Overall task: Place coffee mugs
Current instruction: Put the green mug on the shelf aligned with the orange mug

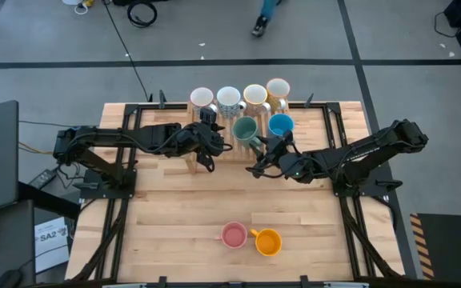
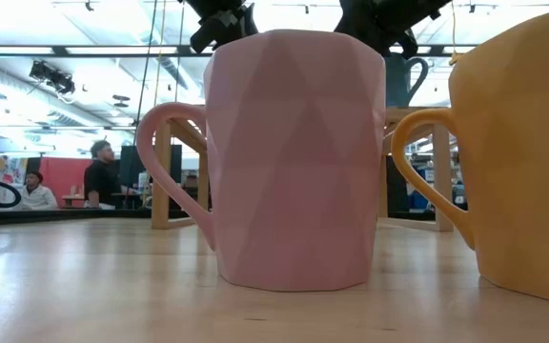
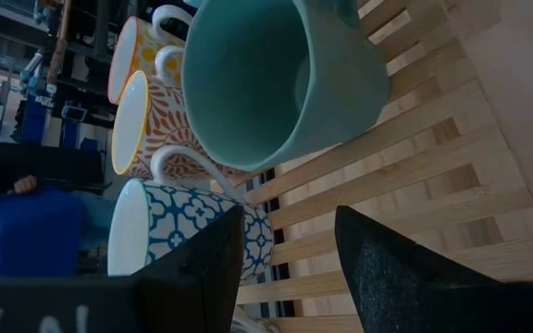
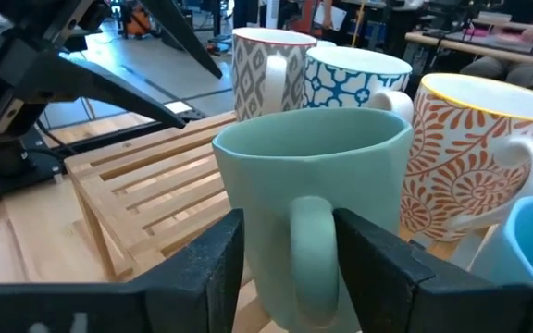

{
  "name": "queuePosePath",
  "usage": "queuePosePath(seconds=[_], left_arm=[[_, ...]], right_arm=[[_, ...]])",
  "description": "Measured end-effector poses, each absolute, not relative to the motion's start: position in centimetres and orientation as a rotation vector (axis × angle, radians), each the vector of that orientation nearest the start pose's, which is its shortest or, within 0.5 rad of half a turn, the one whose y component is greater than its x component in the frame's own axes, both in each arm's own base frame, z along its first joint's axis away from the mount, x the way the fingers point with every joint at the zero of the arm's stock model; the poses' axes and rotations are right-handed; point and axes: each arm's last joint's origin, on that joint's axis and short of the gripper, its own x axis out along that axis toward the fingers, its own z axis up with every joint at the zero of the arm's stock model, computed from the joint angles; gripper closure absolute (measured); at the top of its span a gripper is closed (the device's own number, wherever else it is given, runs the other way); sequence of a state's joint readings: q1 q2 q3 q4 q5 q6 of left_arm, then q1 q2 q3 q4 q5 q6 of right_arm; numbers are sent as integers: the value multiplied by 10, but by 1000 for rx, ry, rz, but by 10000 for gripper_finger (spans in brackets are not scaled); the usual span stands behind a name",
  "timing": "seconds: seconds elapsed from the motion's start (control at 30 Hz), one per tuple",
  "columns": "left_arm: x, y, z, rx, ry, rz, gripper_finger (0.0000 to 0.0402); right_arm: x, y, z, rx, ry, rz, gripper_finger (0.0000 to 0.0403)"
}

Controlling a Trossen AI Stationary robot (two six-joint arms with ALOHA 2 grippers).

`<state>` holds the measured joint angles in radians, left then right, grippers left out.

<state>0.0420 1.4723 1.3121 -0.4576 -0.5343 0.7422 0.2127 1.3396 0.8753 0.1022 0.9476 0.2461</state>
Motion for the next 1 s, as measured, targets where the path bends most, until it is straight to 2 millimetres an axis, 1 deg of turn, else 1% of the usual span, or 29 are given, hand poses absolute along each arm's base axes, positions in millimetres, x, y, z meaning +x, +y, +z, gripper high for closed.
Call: queuePosePath(seconds=[0.3,1.0], left_arm=[[320,28,333,851,793,309,223],[320,28,333,851,793,309,223]], right_arm=[[285,40,279,-97,228,-729,226],[285,40,283,-182,236,-724,227]])
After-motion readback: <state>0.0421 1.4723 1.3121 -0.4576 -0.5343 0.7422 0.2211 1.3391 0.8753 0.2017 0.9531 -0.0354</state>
